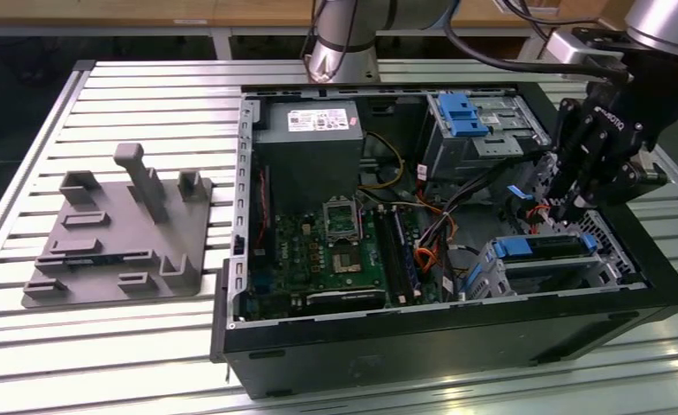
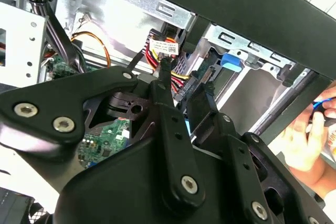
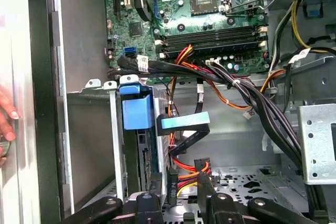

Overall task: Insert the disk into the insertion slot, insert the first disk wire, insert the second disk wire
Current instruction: 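Insert the first disk wire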

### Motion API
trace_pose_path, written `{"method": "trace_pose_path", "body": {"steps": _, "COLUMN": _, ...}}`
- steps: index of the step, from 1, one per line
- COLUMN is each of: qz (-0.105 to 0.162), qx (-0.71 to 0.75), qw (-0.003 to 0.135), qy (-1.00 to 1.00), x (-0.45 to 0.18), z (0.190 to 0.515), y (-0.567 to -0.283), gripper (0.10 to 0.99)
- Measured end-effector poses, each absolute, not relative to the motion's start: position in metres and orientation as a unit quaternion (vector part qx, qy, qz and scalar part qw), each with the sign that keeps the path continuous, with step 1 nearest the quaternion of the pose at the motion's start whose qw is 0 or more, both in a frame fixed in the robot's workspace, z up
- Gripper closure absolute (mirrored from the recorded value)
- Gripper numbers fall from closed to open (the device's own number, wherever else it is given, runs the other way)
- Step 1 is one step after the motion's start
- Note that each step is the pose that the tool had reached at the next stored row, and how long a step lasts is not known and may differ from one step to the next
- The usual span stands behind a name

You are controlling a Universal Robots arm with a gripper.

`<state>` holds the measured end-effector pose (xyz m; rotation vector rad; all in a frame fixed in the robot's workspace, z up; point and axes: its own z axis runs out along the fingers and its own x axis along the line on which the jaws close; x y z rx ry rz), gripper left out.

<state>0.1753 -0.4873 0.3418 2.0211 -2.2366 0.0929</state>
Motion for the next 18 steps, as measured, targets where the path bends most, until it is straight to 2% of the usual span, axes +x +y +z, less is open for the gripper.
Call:
{"method": "trace_pose_path", "body": {"steps": 13, "qz": 0.028, "qx": 0.669, "qw": 0.061, "qy": -0.740, "x": 0.1752, "z": 0.3418, "y": -0.4906, "gripper": 0.698}}
{"method": "trace_pose_path", "body": {"steps": 14, "qz": 0.028, "qx": 0.669, "qw": 0.061, "qy": -0.740, "x": 0.1752, "z": 0.3418, "y": -0.4906, "gripper": 0.765}}
{"method": "trace_pose_path", "body": {"steps": 15, "qz": 0.028, "qx": 0.669, "qw": 0.060, "qy": -0.740, "x": 0.1752, "z": 0.3418, "y": -0.4906, "gripper": 0.765}}
{"method": "trace_pose_path", "body": {"steps": 16, "qz": 0.028, "qx": 0.669, "qw": 0.060, "qy": -0.740, "x": 0.1752, "z": 0.3418, "y": -0.4906, "gripper": 0.831}}
{"method": "trace_pose_path", "body": {"steps": 18, "qz": 0.028, "qx": 0.669, "qw": 0.060, "qy": -0.740, "x": 0.1753, "z": 0.3418, "y": -0.4906, "gripper": 0.831}}
